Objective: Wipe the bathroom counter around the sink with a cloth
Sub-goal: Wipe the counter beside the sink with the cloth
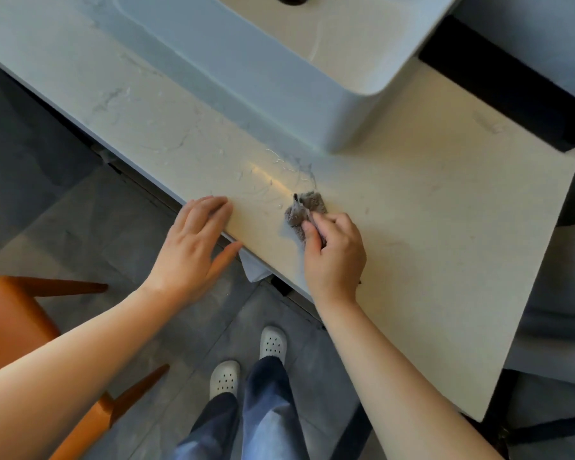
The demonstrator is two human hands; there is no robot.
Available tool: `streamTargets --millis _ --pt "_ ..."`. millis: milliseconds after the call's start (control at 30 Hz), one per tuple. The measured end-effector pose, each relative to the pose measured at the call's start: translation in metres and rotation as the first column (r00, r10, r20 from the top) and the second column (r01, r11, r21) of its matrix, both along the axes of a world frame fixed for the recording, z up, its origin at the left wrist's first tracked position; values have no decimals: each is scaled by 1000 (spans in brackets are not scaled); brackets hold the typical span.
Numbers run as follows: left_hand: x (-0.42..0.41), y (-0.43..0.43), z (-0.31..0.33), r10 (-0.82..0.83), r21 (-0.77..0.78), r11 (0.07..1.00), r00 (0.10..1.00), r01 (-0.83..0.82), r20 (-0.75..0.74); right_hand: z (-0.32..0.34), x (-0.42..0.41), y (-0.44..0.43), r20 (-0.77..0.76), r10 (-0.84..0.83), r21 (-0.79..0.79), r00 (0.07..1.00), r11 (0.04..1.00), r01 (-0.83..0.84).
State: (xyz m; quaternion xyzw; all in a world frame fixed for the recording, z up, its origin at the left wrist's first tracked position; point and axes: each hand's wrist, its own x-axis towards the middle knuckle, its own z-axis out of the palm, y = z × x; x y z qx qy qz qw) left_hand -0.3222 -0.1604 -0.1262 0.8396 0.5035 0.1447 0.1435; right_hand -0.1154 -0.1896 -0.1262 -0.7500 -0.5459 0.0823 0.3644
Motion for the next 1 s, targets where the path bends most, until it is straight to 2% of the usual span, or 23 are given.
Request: streamTargets --millis 167,300,400,533,600,800,900,1000 --pt "-13 17 1 85 19 996 994 -84 -74 6 -21 -25 -39 149 -30 988 988 -150" --pt "-14 34 3 171 -47 982 971 -181 -164 20 -18 -31 -291 289 -146 912 929 -341" --pt "-12 38 -4 177 -64 979 961 -194 -211 36 -1 -14 -366 242 -99 899 950 -296" --pt "-13 37 -9 177 -65 979 960 -195 -218 44 28 30 -258 87 36 962 996 -81" --pt "-14 37 -9 173 -69 979 958 -193 -229 42 42 54 -204 40 66 978 997 -27" --pt "-14 37 -9 170 -70 979 957 -191 -235 15 55 89 -47 118 -6 992 993 -119" --pt "-13 38 -9 167 -65 980 959 -187 -229 0 47 89 70 59 48 996 997 -62" --pt "-13 37 -10 167 -62 981 961 -185 -221 -2 34 90 6 51 54 999 997 -51"
